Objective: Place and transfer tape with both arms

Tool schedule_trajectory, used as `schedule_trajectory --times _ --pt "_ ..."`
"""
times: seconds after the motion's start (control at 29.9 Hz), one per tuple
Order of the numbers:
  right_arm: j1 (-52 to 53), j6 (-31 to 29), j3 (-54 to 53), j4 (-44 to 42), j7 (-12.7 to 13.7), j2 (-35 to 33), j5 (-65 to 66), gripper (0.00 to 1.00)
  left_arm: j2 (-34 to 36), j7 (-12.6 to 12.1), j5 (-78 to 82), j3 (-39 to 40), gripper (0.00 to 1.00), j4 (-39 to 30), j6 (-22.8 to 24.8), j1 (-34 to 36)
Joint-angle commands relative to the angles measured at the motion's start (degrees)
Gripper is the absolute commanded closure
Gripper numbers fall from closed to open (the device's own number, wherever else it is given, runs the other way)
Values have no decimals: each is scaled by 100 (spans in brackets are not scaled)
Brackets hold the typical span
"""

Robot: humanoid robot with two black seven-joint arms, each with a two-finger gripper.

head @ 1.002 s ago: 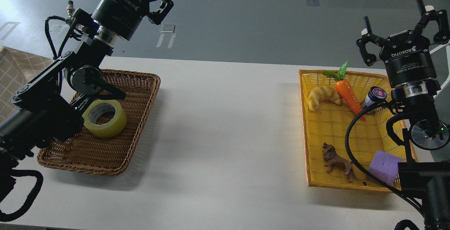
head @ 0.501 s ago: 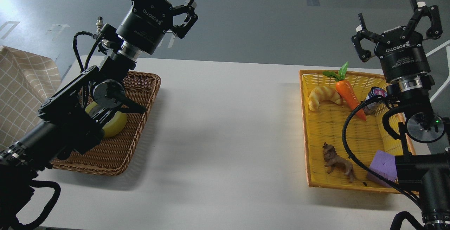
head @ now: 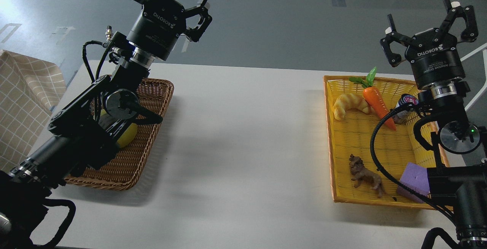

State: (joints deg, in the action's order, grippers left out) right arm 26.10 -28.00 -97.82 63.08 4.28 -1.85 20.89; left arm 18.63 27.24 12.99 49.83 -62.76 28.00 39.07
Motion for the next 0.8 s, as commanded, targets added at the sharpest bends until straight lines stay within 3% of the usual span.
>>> schedule_trajectory --times 0.0,0.77 --pt "0 0 0 11 11 0 3 0 -17 -8 -16 0 2 71 0 -5" --pt "26 0 158 2 3 44 12 0 -17 -8 -68 167 2 71 0 -251"
